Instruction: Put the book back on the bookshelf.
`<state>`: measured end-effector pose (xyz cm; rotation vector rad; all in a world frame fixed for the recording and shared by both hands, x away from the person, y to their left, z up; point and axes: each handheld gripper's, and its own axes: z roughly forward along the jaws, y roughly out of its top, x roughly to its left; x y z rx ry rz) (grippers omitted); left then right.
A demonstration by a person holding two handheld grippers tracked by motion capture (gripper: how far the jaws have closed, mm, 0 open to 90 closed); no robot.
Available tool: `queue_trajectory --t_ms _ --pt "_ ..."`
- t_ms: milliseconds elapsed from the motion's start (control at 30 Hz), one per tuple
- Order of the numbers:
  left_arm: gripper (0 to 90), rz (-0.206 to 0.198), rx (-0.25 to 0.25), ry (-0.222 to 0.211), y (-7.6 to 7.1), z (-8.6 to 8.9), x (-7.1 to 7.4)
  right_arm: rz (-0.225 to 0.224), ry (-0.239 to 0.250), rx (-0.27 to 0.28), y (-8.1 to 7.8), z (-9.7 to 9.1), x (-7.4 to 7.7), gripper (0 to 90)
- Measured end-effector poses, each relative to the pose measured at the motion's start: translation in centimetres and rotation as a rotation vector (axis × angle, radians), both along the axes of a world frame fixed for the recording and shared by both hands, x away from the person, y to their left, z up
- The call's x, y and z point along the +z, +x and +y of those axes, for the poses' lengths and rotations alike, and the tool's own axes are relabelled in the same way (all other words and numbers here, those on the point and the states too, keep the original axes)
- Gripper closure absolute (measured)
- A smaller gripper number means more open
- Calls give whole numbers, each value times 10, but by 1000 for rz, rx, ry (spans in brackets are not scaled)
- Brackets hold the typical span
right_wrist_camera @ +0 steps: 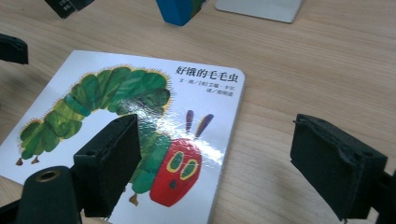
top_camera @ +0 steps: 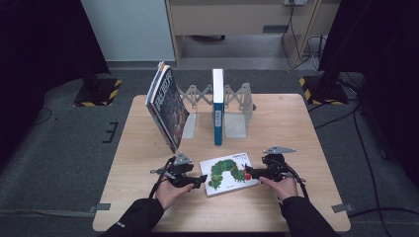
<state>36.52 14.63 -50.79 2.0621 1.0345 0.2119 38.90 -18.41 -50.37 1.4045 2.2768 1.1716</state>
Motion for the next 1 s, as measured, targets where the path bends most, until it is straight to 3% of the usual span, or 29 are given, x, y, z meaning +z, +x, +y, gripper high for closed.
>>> queue_trajectory --t_ms 100,200,567,767,1000 --pt "251 9 -7 -5 -1 -3 -2 13 11 3 0 5 -3 166" --pt "248 15 -16 0 0 -4 -3 21 -10 27 -1 11 -9 183" --pt "238 50 -45 44 -1 -10 -13 58 -12 44 -1 17 -17 262" --pt "211 68 -44 20 -1 -11 -16 69 5 56 0 16 -20 325" --pt "131 43 -63 10 -2 -15 -20 76 10 57 1 16 -23 336"
